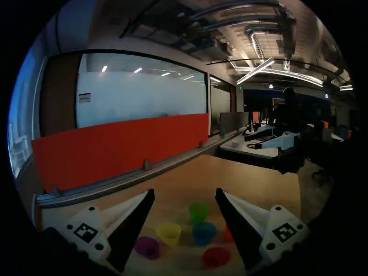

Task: Pour water

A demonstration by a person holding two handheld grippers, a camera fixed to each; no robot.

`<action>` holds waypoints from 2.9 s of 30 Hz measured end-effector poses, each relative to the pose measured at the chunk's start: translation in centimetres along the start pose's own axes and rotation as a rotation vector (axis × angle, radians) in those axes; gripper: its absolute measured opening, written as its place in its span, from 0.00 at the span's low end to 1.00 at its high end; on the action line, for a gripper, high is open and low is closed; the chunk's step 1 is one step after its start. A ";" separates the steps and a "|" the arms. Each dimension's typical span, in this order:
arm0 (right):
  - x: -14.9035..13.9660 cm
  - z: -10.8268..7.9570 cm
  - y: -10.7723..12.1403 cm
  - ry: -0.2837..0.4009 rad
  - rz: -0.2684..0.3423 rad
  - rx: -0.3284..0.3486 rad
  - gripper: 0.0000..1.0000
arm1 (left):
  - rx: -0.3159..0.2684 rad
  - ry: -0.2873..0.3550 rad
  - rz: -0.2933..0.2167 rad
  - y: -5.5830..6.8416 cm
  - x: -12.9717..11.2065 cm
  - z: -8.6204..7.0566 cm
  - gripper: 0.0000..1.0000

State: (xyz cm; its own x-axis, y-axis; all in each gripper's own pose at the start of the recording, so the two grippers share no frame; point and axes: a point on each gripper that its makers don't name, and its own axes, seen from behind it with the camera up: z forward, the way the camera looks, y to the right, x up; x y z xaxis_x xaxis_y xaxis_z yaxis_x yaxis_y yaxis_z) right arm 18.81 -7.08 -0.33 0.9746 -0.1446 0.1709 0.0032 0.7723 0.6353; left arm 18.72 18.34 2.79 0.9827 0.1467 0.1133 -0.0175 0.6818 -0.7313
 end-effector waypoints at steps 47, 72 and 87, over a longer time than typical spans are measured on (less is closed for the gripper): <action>-9.0 3.4 1.0 -0.199 -0.044 0.020 0.99 | -0.226 -0.287 0.065 4.2 -13.7 5.4 0.99; -11.7 5.1 1.5 -0.236 -0.043 0.027 0.99 | -0.295 -0.436 0.087 5.9 -19.7 9.3 0.99; -12.4 5.6 2.1 -0.241 -0.034 0.031 0.99 | -0.314 -0.500 0.089 6.6 -21.9 11.8 0.99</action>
State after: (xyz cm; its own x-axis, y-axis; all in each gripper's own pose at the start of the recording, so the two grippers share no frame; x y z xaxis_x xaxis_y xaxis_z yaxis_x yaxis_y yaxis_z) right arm 5.48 -7.14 3.10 0.8923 -0.3168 0.3216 0.0248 0.7458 0.6657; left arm -5.10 28.11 3.45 0.7726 0.5650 0.2897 0.0344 0.4183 -0.9077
